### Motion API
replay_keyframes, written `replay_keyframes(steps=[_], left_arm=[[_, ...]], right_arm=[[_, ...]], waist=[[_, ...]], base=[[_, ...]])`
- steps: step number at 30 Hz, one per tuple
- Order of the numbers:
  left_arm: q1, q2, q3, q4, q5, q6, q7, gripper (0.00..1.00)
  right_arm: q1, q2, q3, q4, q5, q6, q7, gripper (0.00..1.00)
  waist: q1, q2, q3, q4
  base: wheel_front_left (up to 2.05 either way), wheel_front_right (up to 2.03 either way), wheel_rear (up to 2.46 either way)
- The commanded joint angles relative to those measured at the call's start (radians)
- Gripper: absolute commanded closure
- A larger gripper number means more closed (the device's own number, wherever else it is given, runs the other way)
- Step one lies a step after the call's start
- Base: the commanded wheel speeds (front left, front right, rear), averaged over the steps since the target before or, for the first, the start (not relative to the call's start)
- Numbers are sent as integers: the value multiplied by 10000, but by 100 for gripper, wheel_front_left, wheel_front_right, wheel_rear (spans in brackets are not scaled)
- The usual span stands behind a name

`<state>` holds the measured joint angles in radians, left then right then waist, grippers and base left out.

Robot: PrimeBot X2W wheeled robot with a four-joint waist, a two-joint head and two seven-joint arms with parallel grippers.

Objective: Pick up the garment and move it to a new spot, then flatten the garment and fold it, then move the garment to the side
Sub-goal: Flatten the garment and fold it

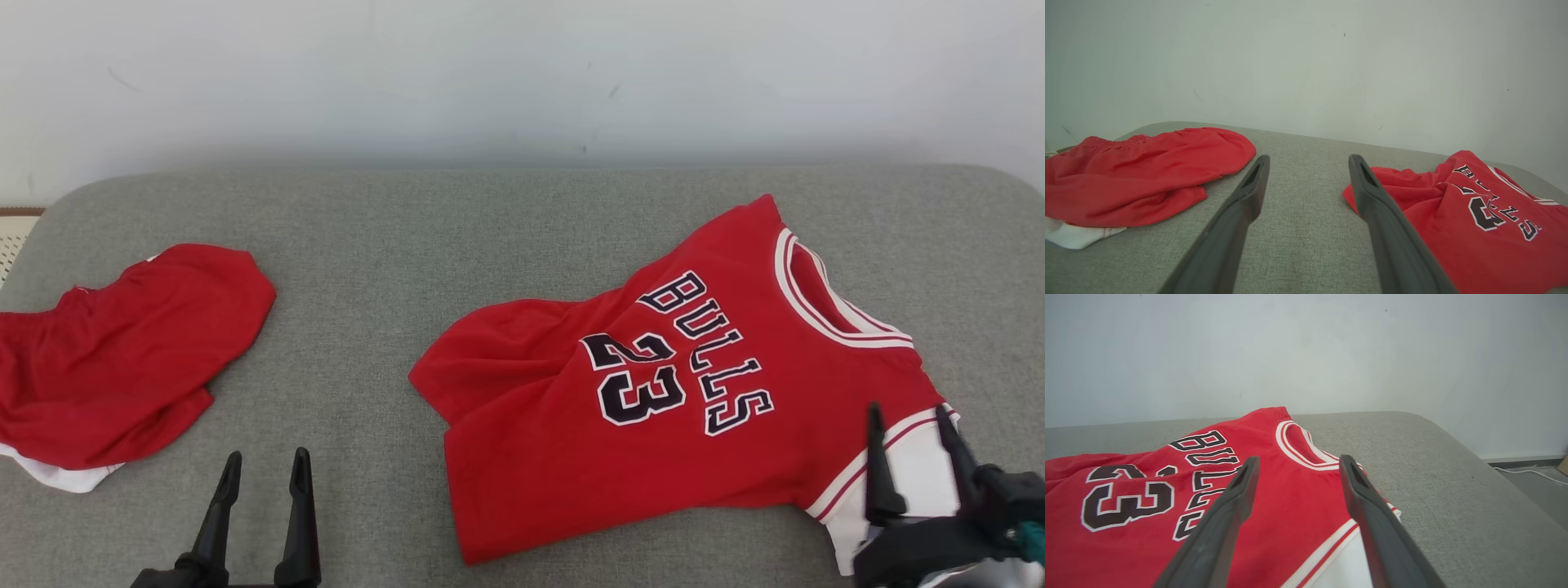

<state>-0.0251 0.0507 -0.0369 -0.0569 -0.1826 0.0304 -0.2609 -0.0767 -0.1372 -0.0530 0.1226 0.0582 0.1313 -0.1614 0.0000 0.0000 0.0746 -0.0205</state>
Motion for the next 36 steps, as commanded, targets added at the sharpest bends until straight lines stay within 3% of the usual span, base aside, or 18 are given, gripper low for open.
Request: replay_keyframes(steps=[1,12,21,36], left_arm=[[72,-2,-28,56,27,-7,-57,0],[-5,1,-367,267,-358,-224,-57,0],[-450,4,-1936,2075,-1129,-1265,-51,0],[-1455,5,-3533,4455,-1291,-1506,-48,0]], right_arm=[[-100,65,261,75,137,-10,-192,0],[-245,-89,2028,341,666,-10,-910,0],[-455,-187,2330,638,867,-10,-1018,0],[-919,-130,2562,859,958,-10,-1051,0]], waist=[[0,0,-30,5],[0,0,-87,55],[0,0,48,-66],[0,0,404,-756]], base=[[0,0,0],[0,0,0],[0,0,0],[0,0,0]])
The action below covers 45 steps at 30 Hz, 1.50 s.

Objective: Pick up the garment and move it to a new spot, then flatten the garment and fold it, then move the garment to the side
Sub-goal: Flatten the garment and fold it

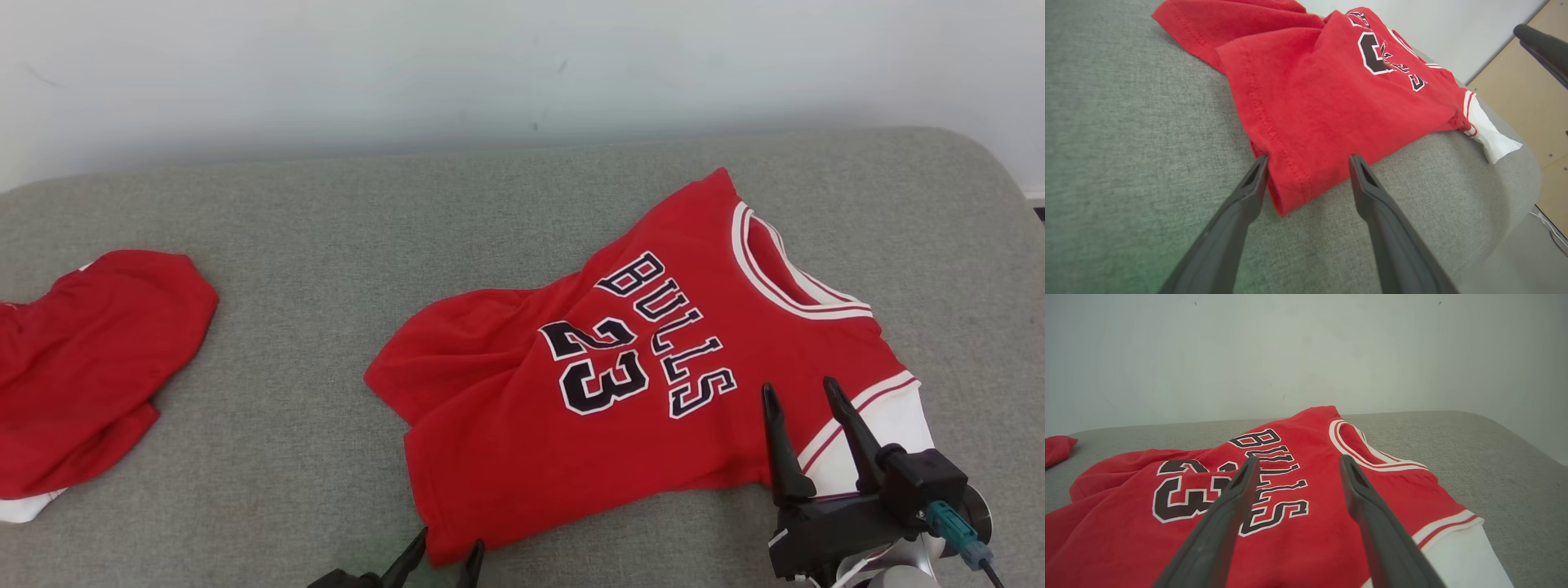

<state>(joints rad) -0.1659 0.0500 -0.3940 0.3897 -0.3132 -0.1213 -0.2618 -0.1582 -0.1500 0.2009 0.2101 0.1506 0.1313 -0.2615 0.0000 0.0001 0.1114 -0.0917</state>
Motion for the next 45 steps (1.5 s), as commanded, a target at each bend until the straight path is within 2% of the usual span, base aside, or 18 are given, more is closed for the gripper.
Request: replay_keyframes(steps=[1,3,4,5,6,11,18,27,33,38,45], left_arm=[[-109,15,-28,64,-15,-1,-38,0],[-244,15,-212,230,-76,-27,-38,0],[-317,15,-258,325,-122,-36,-38,39],[-424,15,-278,425,-162,-42,-40,61],[-519,16,-348,532,-71,-49,-40,100],[-838,14,-93,-6,175,-50,-38,100],[-835,107,447,-1588,939,-38,-40,100],[-278,623,196,-3675,1576,-39,56,100],[276,985,-131,-5019,1750,-1,866,100],[460,1100,-15,-4921,1450,12,931,100],[-421,1013,175,-3800,1234,-19,506,100]], right_arm=[[-119,9,27,-21,34,-10,-51,0],[-141,29,34,-38,26,-10,-52,0],[-139,35,28,-45,24,-10,-53,0],[-132,40,17,-48,14,-10,-53,0],[-125,46,21,-48,-4,-10,-53,0],[-138,51,-28,-105,-52,-10,-55,0],[24,130,-176,-97,-67,-10,-54,0],[121,283,-307,-115,-128,-10,-34,0],[67,250,-374,-122,-29,-10,-35,0],[-42,221,-442,-91,-9,-10,-35,0],[-249,198,-350,-31,23,-10,-35,0]], waist=[[0,-1,48,-67],[0,-1,76,-103],[0,-1,89,-114],[0,-1,102,-121],[0,-1,113,-130],[0,-1,120,-115],[0,-1,-16,184],[0,-1,-184,449],[0,-1,-23,458],[0,-1,98,386],[0,-1,301,240]], base=[[0,0,0],[0,0,0],[0,0,0],[0,0,0],[0,0,0],[0,0,0],[0,0,0],[0,0,0],[0,0,0],[0,0,0],[0,0,0]])
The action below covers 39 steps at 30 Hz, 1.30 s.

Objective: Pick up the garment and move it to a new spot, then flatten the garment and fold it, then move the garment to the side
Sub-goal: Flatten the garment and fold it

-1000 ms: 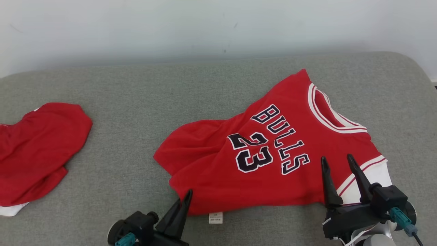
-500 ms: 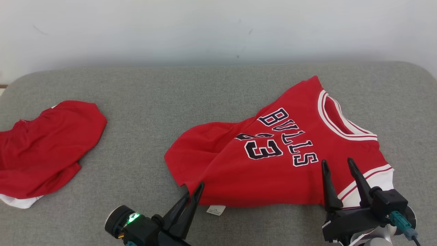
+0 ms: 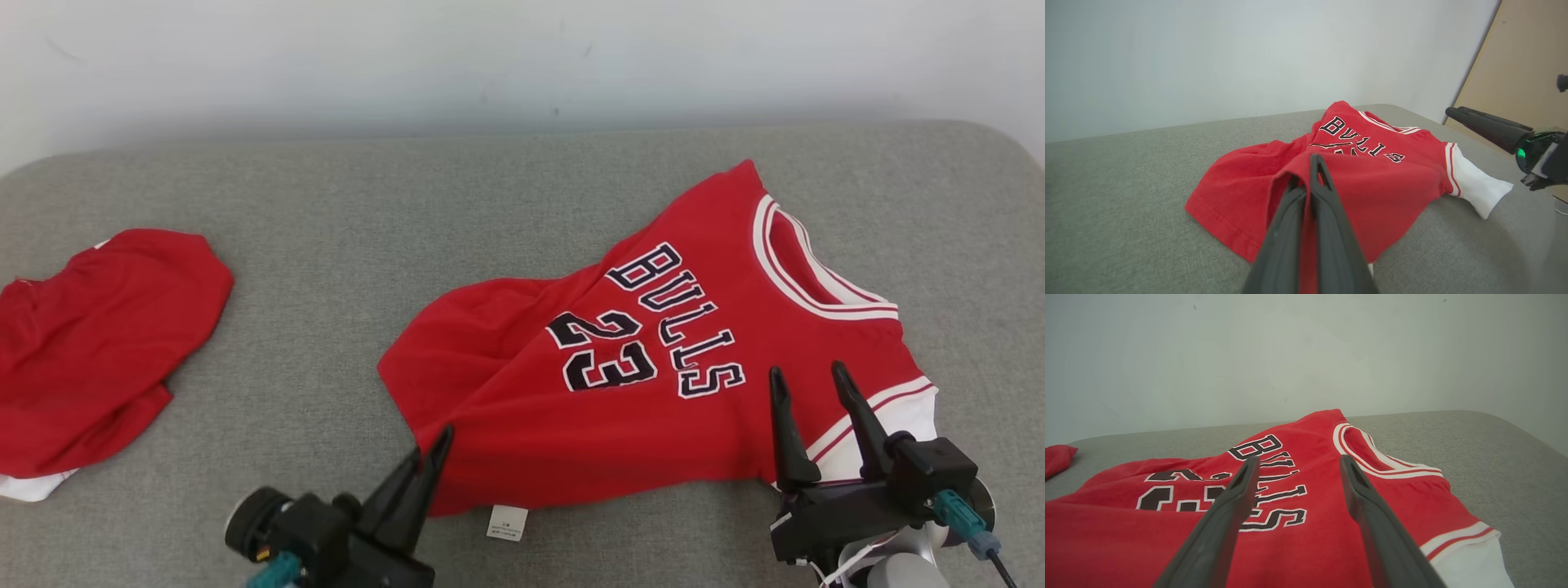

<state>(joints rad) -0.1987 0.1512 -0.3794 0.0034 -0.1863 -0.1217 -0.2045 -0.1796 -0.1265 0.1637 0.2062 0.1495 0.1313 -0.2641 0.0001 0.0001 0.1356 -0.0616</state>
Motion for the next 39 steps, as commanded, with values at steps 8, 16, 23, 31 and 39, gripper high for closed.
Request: replay_keyframes(steps=[8,16,23,31,39], left_arm=[[-1815,25,-67,2536,-190,-60,-524,100],[-2985,-122,76,4239,-438,-67,-615,100],[-2761,-273,346,4618,-211,-72,-618,0],[-1460,-548,1029,3161,-161,-58,-620,0],[268,-794,1571,1535,150,21,-619,0]], right_arm=[[-379,-20,110,259,-8,-10,-8,0],[-536,4,169,429,3,-10,-8,0],[-417,51,105,565,-88,-10,-8,0],[-254,54,26,553,-57,-10,-8,0],[-81,-46,-20,480,21,-10,-8,0]], waist=[[-1,-1,399,-414],[-1,-1,524,-704],[-1,-1,289,-622],[-1,-1,7,-235],[-1,-1,-61,136]], base=[[0,0,0],[0,0,0],[0,0,0],[0,0,0],[0,0,0]])
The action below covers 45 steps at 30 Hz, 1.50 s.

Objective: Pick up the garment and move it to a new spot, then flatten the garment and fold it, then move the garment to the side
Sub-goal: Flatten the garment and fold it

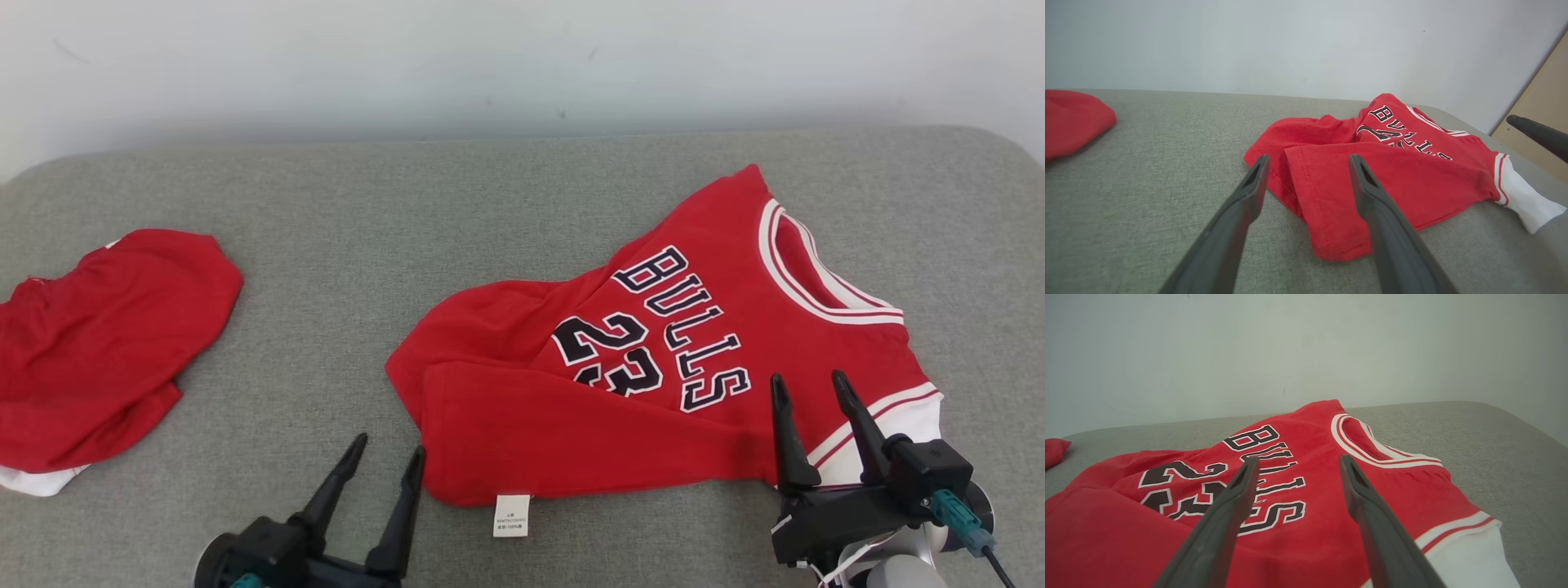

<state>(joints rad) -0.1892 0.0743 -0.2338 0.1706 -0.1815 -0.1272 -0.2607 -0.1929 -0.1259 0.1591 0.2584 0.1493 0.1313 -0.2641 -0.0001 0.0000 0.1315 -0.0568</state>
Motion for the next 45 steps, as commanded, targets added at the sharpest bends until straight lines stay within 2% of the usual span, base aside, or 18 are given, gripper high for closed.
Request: replay_keyframes(steps=[1,3,10,19,25,35,45], left_arm=[[306,-42,273,-331,99,190,-59,0],[422,-64,422,-521,151,311,-59,0],[1075,-208,1545,-1663,374,1228,-58,0],[1794,-232,2497,-2309,730,1634,-58,0],[2159,-235,2585,-2414,713,1678,-59,0],[2313,-237,2499,-2329,817,1751,-59,0],[2192,-213,2477,-1837,940,1427,-59,0]], right_arm=[[70,-55,36,-60,30,-10,-8,0],[90,-68,10,-70,39,-10,-8,0],[288,-110,-278,-241,-148,-10,-8,0],[917,10,-1047,-325,-523,-10,-8,0],[1444,162,-1535,-533,-793,-10,-8,0],[1810,442,-1459,-847,-1034,-10,-8,0],[1705,497,-1385,-786,-1160,-10,-8,0]], waist=[[1,0,-26,118],[1,0,-45,154],[1,0,-281,397],[1,0,-810,537],[1,0,-1080,540],[1,0,-1330,488],[1,0,-1385,497]], base=[[0,0,0],[0,0,0],[0,0,0],[0,0,0],[0,0,0],[0,0,0],[0,0,0]])
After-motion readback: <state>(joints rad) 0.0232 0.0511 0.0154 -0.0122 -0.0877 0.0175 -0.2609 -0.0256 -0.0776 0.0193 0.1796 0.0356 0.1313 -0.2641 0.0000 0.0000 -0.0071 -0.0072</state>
